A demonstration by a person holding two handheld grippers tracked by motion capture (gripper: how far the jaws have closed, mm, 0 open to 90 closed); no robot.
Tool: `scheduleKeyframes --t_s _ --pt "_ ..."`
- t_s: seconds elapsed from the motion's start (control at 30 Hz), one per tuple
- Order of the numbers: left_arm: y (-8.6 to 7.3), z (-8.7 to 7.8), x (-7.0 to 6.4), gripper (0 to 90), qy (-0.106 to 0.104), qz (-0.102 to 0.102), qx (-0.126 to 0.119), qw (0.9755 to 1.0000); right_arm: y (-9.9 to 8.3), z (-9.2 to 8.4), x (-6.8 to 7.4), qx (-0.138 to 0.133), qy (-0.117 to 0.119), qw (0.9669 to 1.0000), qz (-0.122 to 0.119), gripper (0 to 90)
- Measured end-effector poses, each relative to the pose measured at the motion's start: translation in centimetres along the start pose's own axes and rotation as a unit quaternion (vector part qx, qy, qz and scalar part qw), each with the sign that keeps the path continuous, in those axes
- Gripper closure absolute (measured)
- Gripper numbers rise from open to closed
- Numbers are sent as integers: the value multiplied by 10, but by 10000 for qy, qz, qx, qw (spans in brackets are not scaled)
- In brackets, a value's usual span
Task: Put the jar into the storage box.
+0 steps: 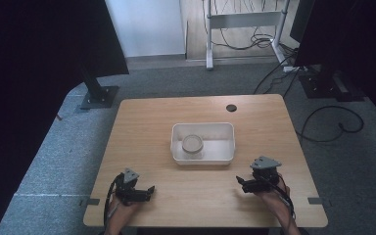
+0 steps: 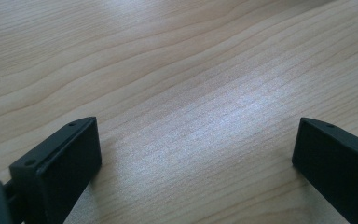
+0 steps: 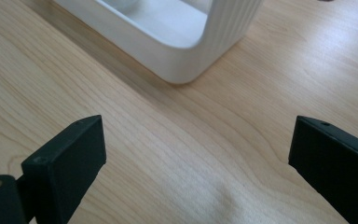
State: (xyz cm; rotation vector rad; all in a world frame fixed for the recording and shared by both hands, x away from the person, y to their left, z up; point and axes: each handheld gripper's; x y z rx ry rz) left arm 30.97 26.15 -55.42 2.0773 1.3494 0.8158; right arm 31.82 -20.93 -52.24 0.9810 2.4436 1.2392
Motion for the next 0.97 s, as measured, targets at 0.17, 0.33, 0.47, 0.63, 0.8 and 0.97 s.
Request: scheduleKeyframes --t_s 0.17,0.33,0.47,0.63,0.8,0.97 --pt "0 0 0 9 2 -5 0 10000 -9 -3 -2 65 -62 9999 85 35" --pt "0 0 0 9 2 -6 -1 10000 -17 -6 -4 103 -110 9997 172 35" --pt "0 0 0 9 2 -4 0 10000 -26 -9 -6 177 -157 9993 290 36" --pt "0 0 0 9 2 -4 2 10000 -35 -10 -7 283 -180 9987 391 36" --pt "0 0 0 9 2 -5 1 10000 -42 -12 -6 350 -181 9982 452 38" --pt "0 0 0 9 2 -5 2 10000 -47 -12 -6 411 -170 9978 491 40"
Point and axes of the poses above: each handheld gripper's, and its own axes: z roughly forward along the jaws, y roughly out of its top, x roughly to its left, and after that the axes turned 15 degrees about y, right-handed
